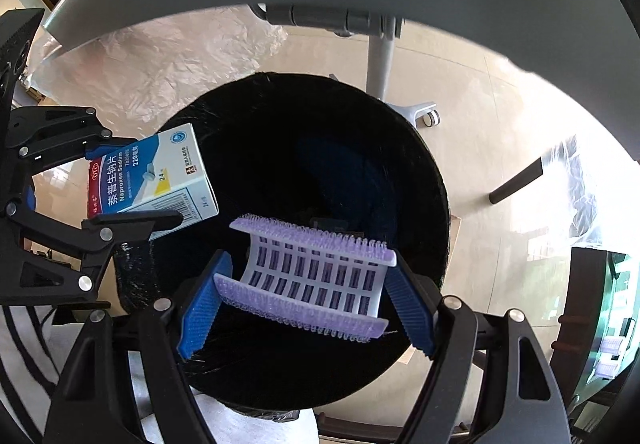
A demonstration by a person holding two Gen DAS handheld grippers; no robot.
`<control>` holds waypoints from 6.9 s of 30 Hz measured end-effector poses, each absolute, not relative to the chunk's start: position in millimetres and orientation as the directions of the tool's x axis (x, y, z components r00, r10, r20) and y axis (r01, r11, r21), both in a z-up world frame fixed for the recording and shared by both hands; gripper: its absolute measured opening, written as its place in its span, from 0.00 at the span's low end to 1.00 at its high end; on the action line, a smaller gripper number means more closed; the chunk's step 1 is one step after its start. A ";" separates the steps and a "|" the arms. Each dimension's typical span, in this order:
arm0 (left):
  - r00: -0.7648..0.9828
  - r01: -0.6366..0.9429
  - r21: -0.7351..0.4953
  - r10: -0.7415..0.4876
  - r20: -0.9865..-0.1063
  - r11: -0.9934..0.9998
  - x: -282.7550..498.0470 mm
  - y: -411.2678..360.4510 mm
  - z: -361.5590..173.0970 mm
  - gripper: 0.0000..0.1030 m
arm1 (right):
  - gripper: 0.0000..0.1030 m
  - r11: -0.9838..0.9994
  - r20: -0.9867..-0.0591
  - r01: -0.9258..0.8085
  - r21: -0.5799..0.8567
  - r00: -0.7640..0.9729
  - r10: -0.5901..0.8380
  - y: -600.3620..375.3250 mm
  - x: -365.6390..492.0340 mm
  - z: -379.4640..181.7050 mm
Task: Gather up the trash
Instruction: 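Carry the medicine box and purple brush with both tools over the bin, then open both tools to drop the box and brush into the bin, then grasp the blue plastic bag with left tool while right tool grasps the yellow paper bag, then carry the blue bag and yellow bag with both tools over the bin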
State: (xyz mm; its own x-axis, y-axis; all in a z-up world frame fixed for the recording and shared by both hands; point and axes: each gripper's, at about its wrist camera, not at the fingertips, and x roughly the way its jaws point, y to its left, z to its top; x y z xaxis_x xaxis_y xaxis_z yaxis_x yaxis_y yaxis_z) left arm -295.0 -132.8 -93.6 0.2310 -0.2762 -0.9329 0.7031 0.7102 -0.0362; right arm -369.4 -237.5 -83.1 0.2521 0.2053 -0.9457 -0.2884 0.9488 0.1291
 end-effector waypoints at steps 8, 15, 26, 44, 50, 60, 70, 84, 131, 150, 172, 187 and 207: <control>0.219 0.702 -0.028 -0.254 -0.942 0.712 -288.3 -138.3 -104.0 0.46 | 0.74 0.954 -0.953 -0.273 0.122 0.237 0.189 -239.2 -363.5 -91.4; 0.220 0.710 -0.018 -0.247 -0.944 0.704 -286.3 -144.0 -105.9 0.46 | 0.74 0.958 -0.955 -0.265 0.112 0.238 0.178 -240.7 -359.5 -95.6; 0.224 0.724 0.001 -0.235 -0.946 0.689 -286.8 -150.5 -108.1 0.46 | 0.74 0.958 -0.956 -0.266 0.109 0.236 0.174 -240.8 -358.0 -96.2; 0.250 0.716 0.006 -0.248 -0.936 0.698 -293.6 -143.4 -91.4 0.73 | 0.83 0.962 -0.947 -0.243 0.124 0.260 0.188 -258.6 -370.6 -81.0; 0.353 0.712 -0.021 -0.384 -0.853 0.702 -312.5 -113.2 0.6 0.78 | 0.84 0.949 -0.870 -0.270 0.161 0.415 0.266 -284.6 -396.0 9.3; 0.567 0.484 -0.120 -0.415 -0.712 0.867 -211.5 -108.0 76.5 0.98 | 0.96 0.971 -0.723 -0.113 0.212 0.650 0.233 -304.7 -279.0 98.5; 0.446 0.166 -0.610 -0.611 -0.654 0.775 -89.7 -87.2 49.6 0.98 | 0.96 0.950 -0.779 -0.008 0.312 0.570 0.261 -298.0 -129.6 81.6; 0.377 -0.078 -0.841 -0.765 -0.522 0.535 -47.1 -77.9 4.4 0.79 | 0.64 0.911 -0.811 0.027 0.412 0.465 0.354 -293.9 -101.6 32.1; 0.396 0.415 -0.416 -0.573 -0.718 0.809 -157.0 -75.6 54.2 0.45 | 0.45 0.917 -0.733 -0.140 0.374 0.561 0.385 -308.3 -280.0 73.7; 0.391 0.611 -0.280 -0.590 -0.706 0.740 -219.4 -95.3 79.3 0.45 | 0.45 0.876 -0.734 -0.325 0.356 0.483 0.477 -280.4 -390.4 92.5; 0.226 0.645 -0.292 -0.542 -0.809 0.706 -259.1 -110.7 14.9 0.44 | 0.45 0.837 -0.814 -0.406 0.366 0.296 0.500 -275.6 -447.2 44.3; 0.216 0.617 -0.218 -0.429 -0.877 0.756 -261.3 -127.1 -42.1 0.43 | 0.45 0.855 -0.870 -0.383 0.349 0.207 0.448 -260.6 -439.0 -12.1; 0.209 0.624 -0.139 -0.336 -0.918 0.769 -251.5 -139.1 -81.5 0.43 | 0.45 0.882 -0.905 -0.363 0.301 0.182 0.384 -238.5 -416.1 -50.6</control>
